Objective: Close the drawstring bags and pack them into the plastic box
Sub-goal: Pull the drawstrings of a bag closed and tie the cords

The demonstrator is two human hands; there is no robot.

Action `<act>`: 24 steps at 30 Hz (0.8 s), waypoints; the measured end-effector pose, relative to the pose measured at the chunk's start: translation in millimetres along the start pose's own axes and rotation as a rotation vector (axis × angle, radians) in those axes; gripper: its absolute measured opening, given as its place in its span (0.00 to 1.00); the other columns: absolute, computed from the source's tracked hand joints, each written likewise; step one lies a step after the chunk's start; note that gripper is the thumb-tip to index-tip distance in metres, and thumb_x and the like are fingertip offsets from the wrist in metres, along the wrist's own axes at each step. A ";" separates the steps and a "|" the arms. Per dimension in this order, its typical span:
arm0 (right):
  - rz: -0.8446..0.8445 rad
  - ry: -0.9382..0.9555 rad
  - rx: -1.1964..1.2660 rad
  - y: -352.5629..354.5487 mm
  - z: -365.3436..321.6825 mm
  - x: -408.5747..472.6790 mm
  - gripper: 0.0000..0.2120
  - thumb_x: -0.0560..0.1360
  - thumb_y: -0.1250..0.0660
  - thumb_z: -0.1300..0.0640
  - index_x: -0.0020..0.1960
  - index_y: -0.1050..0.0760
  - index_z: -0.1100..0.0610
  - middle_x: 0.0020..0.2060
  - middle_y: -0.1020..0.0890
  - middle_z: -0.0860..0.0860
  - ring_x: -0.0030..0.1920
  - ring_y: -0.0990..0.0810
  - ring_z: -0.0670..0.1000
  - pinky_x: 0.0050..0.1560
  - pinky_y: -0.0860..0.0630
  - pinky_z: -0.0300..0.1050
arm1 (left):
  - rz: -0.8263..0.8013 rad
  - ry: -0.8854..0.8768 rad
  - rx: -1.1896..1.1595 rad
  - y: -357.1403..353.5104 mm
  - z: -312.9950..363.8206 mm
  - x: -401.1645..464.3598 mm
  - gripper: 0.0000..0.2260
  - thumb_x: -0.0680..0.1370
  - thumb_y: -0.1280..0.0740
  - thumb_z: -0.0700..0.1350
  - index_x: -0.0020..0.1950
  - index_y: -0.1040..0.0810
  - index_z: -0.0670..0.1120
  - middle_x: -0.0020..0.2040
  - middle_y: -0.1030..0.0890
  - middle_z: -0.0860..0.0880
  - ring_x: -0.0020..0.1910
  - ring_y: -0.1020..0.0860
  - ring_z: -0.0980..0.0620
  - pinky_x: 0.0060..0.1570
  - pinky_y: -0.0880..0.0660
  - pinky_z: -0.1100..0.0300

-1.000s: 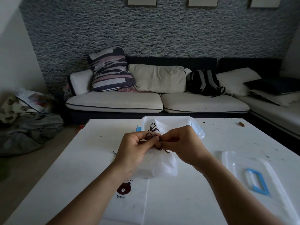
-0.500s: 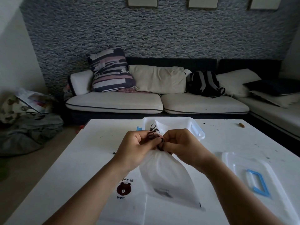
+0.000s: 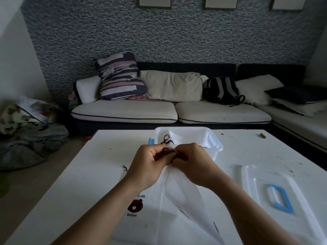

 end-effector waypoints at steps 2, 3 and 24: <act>0.016 -0.059 0.069 3.6 5.6 0.0 0.10 0.74 0.30 0.62 0.34 0.23 0.60 0.26 0.29 0.48 0.28 0.35 0.45 0.30 0.36 0.39 | 0.022 -0.026 -0.016 2.6 4.1 0.9 0.08 0.78 0.30 0.36 0.45 0.14 0.47 0.42 0.13 0.49 0.44 0.15 0.53 0.50 0.21 0.62; 0.011 -0.110 0.210 5.0 10.6 -0.8 0.09 0.74 0.30 0.63 0.35 0.22 0.61 0.27 0.28 0.50 0.28 0.33 0.45 0.31 0.35 0.39 | 0.037 -0.048 -0.005 4.9 7.2 1.7 0.09 0.78 0.30 0.36 0.45 0.14 0.48 0.42 0.13 0.50 0.44 0.15 0.54 0.50 0.21 0.62; -0.254 -0.239 0.956 -2.7 6.3 -19.6 0.08 0.74 0.28 0.55 0.43 0.17 0.61 0.39 0.19 0.56 0.39 0.19 0.52 0.40 0.22 0.41 | 0.090 -0.118 -0.074 1.5 23.1 -3.1 0.06 0.77 0.29 0.36 0.45 0.14 0.45 0.41 0.13 0.50 0.44 0.15 0.52 0.49 0.21 0.62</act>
Point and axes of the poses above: each hand's wrist, its own x-axis towards the middle knuckle, its own y-axis out of the back of the hand, z = x × y, the point moved 10 cm from there along x, towards the middle knuckle
